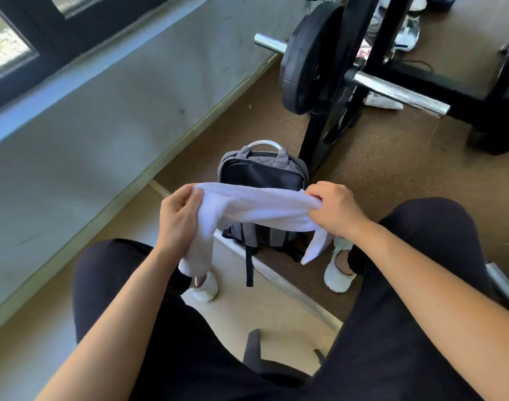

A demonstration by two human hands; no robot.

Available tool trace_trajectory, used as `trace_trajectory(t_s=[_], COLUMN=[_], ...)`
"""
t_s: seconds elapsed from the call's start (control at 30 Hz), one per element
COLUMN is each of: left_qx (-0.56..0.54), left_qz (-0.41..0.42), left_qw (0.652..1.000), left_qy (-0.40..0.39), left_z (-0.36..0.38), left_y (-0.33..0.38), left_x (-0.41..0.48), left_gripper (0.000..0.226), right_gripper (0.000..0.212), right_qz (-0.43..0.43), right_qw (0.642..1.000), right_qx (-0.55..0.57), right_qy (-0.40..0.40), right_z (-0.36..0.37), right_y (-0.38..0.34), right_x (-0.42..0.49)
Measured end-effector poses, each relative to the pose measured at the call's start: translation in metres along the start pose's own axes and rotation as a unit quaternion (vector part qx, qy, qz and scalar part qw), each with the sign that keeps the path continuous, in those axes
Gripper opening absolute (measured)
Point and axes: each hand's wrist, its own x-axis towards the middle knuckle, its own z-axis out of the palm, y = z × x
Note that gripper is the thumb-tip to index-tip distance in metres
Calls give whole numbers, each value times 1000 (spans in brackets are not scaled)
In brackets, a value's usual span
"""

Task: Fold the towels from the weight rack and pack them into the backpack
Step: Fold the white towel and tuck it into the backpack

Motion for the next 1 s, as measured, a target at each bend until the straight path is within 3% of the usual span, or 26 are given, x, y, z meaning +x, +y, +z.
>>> trace_trajectory(t_s=[0.17, 0.27, 0.4, 0.5, 0.57, 0.6, 0.67, 0.73, 0.8, 0.9, 1.0], left_qx=[98, 131, 144, 115, 102, 96, 70, 22, -23, -98, -167], left_qz=[-2, -43, -29, -20, -46, -75, -153, -231, -280, -302, -287], left_qw=[995, 990, 989, 991, 988, 988, 984, 973, 959, 942, 932], left_qy=[-4, 15, 11, 71, 102, 100, 66, 11, -43, -106, -142], left_z=[-6, -11, -14, -20, -25, -27, -25, -20, -15, -5, 13], left_y=[-20, -27, -29, -34, -31, -28, -23, -21, -21, -13, 0], left_x=[-12, -7, -6, -1, 2, 2, 0, -1, -3, -11, -27], left_gripper=[24, 26, 31, 45, 58, 61, 53, 48, 48, 43, 30], right_gripper=[35, 39, 34, 17, 7, 13, 38, 46, 61, 47, 34], right_qz=[98, 142, 154, 153, 148, 146, 142, 165, 199, 216, 193], right_qw=[994, 989, 987, 980, 978, 976, 965, 945, 914, 861, 829], right_qx=[-44, -33, 34, 107, 139, 162, 209, 254, 323, 444, 500], right_qy=[-8, -28, 4, 68, 46, 12, -63, -126, -143, -124, -155], right_z=[-1, 0, -7, -18, -24, -25, -26, -24, -16, -5, 1], right_y=[19, 25, 34, 35, 34, 32, 32, 27, 22, 0, -25], right_x=[3, 7, 11, 10, 9, 7, 2, -3, -5, -10, -15])
